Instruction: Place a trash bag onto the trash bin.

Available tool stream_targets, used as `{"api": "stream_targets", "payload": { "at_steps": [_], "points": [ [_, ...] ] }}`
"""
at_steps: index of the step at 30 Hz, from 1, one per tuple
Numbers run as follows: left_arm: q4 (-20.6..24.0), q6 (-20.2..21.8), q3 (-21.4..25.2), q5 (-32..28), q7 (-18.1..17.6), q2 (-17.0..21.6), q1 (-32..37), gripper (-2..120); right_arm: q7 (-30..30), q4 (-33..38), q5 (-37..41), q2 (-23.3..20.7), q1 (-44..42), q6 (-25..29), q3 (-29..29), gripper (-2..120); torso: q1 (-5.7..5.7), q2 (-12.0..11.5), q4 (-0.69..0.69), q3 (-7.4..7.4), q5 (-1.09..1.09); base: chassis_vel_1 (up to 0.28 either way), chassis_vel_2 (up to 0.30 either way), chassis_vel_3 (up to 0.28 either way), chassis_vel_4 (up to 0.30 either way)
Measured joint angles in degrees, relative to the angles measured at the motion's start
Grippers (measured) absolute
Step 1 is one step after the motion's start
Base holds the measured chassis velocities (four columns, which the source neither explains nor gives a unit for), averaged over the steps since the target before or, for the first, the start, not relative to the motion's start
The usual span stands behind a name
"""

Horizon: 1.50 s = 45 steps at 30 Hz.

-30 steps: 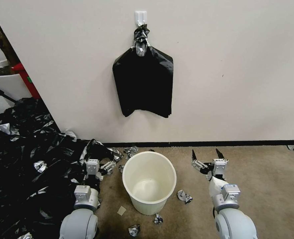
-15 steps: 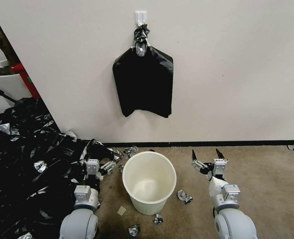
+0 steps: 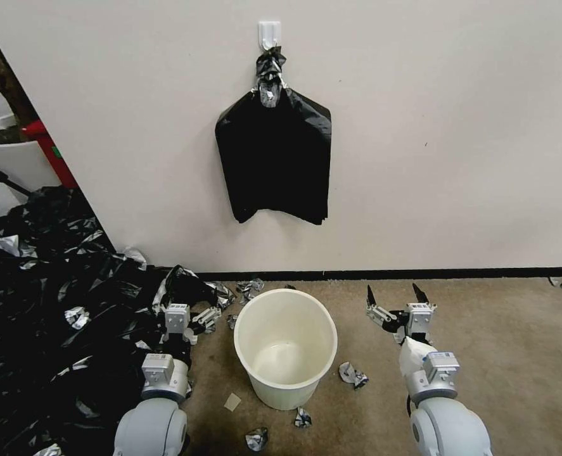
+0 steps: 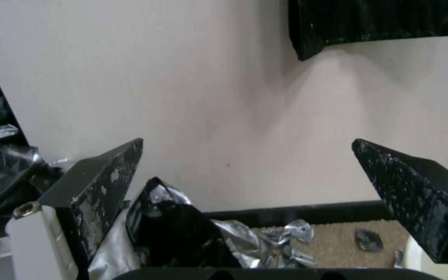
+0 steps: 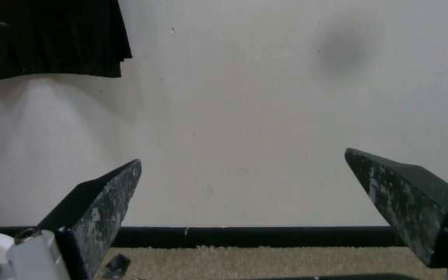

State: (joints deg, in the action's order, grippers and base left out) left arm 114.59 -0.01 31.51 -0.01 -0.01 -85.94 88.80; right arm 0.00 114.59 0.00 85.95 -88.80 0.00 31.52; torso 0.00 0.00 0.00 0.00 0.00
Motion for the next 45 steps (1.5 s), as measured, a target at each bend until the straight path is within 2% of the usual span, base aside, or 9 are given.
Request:
{"api": "stream_targets", "payload": {
  "at_steps": [28, 30, 32, 34, 35, 38, 40, 43, 45],
  "points": [
    [0.0, -0.3, -0.5, -0.5, -1.2, 0.1, 0.0, 100, 1.1, 0.5, 0.6, -0.3, -0.4, 0.4, -0.1, 100, 0.0, 0.0, 0.0, 0.0, 0.02, 0.0, 0.0, 0.0, 0.0],
    [1.0, -2.5, -2.8, -3.0, -6.6, 0.9, 0.3, 100, 6.8, 3.9, 3.7, -2.5, -2.4, 3.0, -0.1, 100, 0.0, 0.0, 0.0, 0.0, 0.0, 0.0, 0.0, 0.0, 0.0],
    [1.0, -2.7, -3.0, -3.2, -7.0, 1.0, 0.3, 100, 7.2, 4.1, 3.9, -2.7, -2.6, 3.2, -0.1, 100, 0.0, 0.0, 0.0, 0.0, 0.0, 0.0, 0.0, 0.0, 0.0],
    [2.0, -5.1, -5.4, -5.8, -12.9, 1.8, 0.7, 100, 12.9, 7.5, 7.1, -4.9, -4.7, 5.8, -0.3, 100, 0.0, 0.0, 0.0, 0.0, 0.01, 0.0, 0.0, 0.0, 0.0],
    [2.0, -5.1, -5.4, -5.8, -12.9, 1.8, 0.7, 100, 12.9, 7.5, 7.1, -4.9, -4.7, 5.8, -0.3, 100, 0.0, 0.0, 0.0, 0.0, 0.01, 0.0, 0.0, 0.0, 0.0],
    [2.9, -7.2, -7.3, -7.9, -17.6, 2.5, 0.9, 100, 17.4, 10.2, 9.5, -6.7, -6.5, 8.2, -0.4, 100, 0.0, 0.0, -0.01, 0.0, -0.01, 0.0, 0.0, 0.0, 0.0],
    [3.0, -8.5, -6.7, -6.2, -16.0, 2.6, 1.0, 100, 15.6, 9.9, 8.2, -7.0, -6.1, 10.6, -0.4, 100, 0.0, 0.0, -0.02, 0.0, 0.0, 0.0, 0.0, 0.0, 0.0],
    [3.8, -12.3, -4.5, -0.9, -10.4, 2.8, 1.2, 100, 11.3, 8.5, 5.9, -7.4, -4.8, 14.4, -0.8, 100, 0.0, 0.0, 0.01, 0.0, 0.02, 0.0, 0.0, 0.0, 0.0],
    [3.8, -12.4, -4.4, -0.6, -10.1, 2.8, 1.2, 100, 10.6, 8.1, 5.6, -7.4, -4.6, 14.9, -0.9, 100, 0.0, 0.0, 0.0, 0.0, -0.01, 0.0, 0.0, 0.0, 0.0]
  ]
}}
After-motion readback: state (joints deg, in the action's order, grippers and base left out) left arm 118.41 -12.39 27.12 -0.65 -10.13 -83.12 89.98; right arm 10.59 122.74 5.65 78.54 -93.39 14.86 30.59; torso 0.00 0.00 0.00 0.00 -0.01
